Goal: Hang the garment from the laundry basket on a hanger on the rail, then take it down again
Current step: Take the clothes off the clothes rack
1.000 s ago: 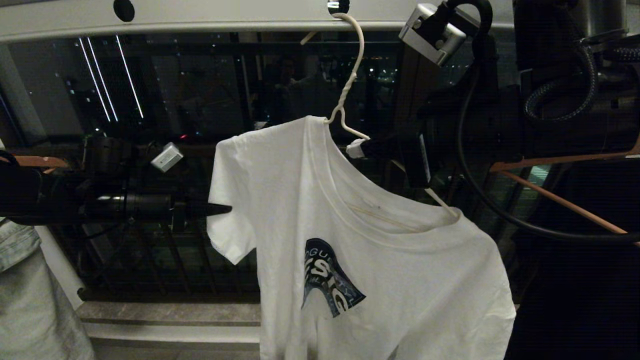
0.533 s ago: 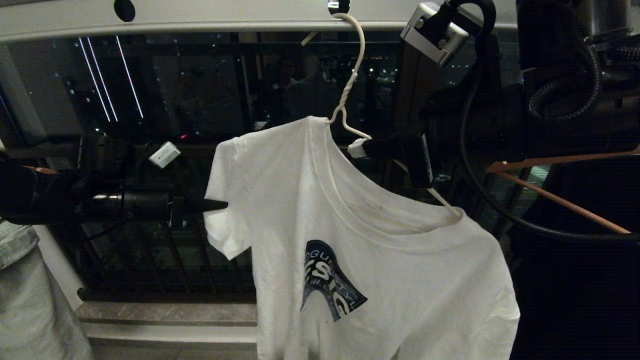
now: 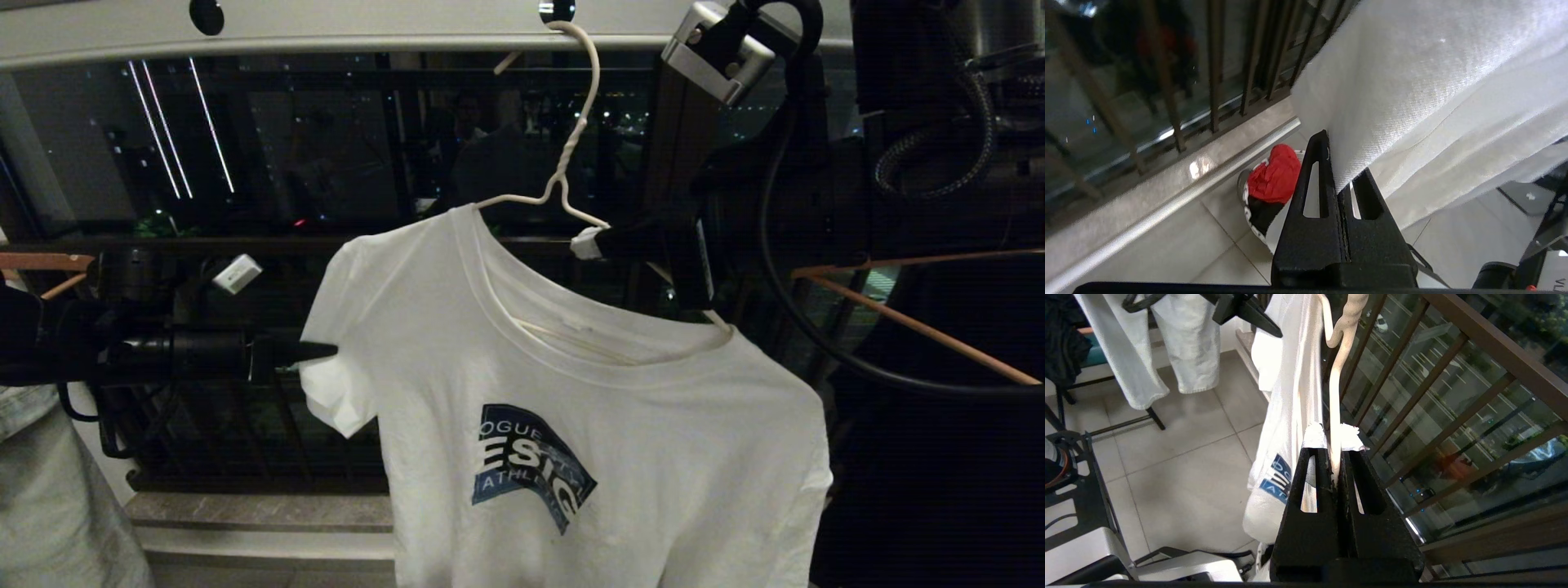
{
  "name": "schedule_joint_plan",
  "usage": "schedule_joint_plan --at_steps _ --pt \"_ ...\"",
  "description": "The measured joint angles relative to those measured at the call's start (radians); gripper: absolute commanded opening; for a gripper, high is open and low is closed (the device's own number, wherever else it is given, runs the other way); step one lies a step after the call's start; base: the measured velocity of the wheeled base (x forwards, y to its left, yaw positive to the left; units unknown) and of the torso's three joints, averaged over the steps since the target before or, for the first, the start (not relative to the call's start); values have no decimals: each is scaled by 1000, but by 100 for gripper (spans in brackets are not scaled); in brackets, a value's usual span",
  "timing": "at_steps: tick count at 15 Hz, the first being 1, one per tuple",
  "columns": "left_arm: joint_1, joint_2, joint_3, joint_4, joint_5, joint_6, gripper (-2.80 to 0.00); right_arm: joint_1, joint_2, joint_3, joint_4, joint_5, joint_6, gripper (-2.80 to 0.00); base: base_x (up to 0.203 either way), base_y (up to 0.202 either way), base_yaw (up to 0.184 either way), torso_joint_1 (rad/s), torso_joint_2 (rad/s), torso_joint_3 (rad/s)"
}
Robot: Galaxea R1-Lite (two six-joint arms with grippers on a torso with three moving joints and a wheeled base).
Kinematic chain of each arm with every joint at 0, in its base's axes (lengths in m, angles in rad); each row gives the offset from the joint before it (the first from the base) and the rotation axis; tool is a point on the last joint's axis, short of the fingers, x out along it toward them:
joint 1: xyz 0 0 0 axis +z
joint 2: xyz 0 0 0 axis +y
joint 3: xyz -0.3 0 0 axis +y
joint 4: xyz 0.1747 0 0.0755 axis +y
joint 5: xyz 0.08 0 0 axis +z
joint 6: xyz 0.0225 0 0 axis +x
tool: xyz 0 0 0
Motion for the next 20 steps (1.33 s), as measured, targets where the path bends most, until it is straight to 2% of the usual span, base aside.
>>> schedule_joint_plan --at_steps 4,8,9,10,14,17,18,19,20 --pt "37 23 -1 1 -1 1 -280 0 -6 0 2 0 0 -280 0 0 0 0 0 0" --pt "33 4 0 3 -3 -1 -280 0 -9 0 2 0 0 -280 0 0 0 0 0 0" --pt "33 -1 2 3 -3 -1 -85 0 -10 0 2 0 0 -280 0 0 0 0 0 0" --pt "33 -5 4 2 -3 -1 0 0 -10 0 2 0 0 -280 0 0 0 0 0 0" --pt "32 -32 27 1 -2 0 0 0 -10 0 0 -1 0 -280 0 0 0 0 0 0" --pt "49 -100 108 1 -1 5 0 0 -11 1 23 -4 -8 -280 0 0 0 0 0 0" --pt "66 -138 144 0 -6 1 -232 0 -13 0 35 -8 -13 -280 0 0 0 0 0 0" --pt "79 -175 183 0 -9 1 -280 0 -14 -1 38 -8 -14 -280 0 0 0 0 0 0" --pt "90 -216 220 1 -10 -1 -280 0 -15 -2 38 -8 -14 -280 0 0 0 0 0 0"
